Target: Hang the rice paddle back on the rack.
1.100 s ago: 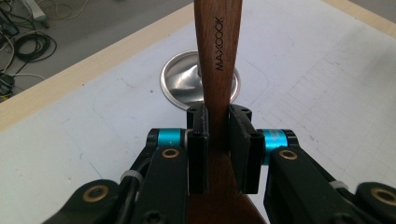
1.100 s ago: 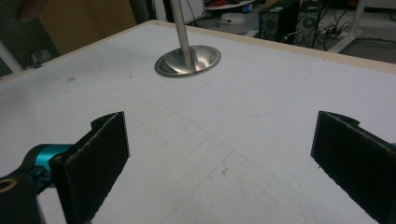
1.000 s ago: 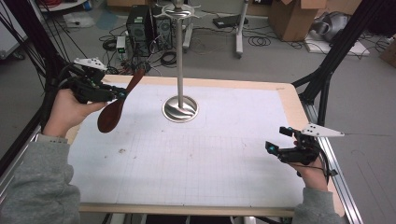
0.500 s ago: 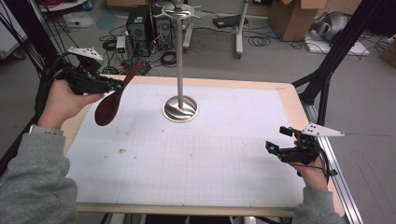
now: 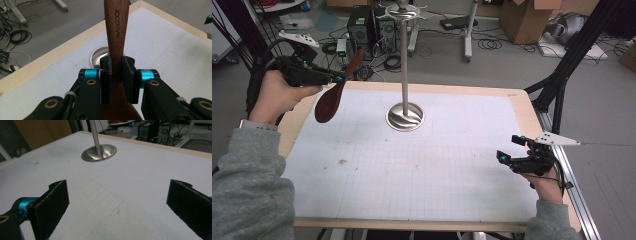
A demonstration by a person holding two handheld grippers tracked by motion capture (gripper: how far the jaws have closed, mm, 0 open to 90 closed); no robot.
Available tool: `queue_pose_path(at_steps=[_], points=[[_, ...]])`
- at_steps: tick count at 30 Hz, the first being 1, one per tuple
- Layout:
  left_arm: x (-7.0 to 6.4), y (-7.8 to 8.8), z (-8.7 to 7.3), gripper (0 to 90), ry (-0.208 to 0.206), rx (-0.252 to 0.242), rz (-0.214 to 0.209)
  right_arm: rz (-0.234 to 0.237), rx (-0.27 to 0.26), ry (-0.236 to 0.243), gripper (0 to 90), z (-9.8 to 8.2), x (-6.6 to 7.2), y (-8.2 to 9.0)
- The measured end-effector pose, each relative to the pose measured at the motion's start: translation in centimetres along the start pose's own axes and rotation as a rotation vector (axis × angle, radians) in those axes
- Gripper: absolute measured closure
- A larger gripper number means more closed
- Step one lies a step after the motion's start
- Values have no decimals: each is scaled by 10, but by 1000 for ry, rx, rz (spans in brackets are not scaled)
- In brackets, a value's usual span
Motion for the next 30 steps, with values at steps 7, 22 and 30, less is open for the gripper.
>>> queue_pose_path(at_steps=[7,22,30], points=[[2,4,16,778,11,-30,-24,3,-3,-5,29,0,-1,0],[4,11,43,778,-1,-55,-24,7,-11,1,29,1,0,2],[10,14,55,777,2,-52,-14,8,-19,-2,29,2,-1,4]])
Point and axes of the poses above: each handheld gripper's, and its own axes: y roughly backward along the jaws, z roughly out of its top, x roughly to its left, the point moved 9 cm from there along -y, roughly forward along the jaws, and after that the axes turned 15 degrees about z, right-handed, at the moved point
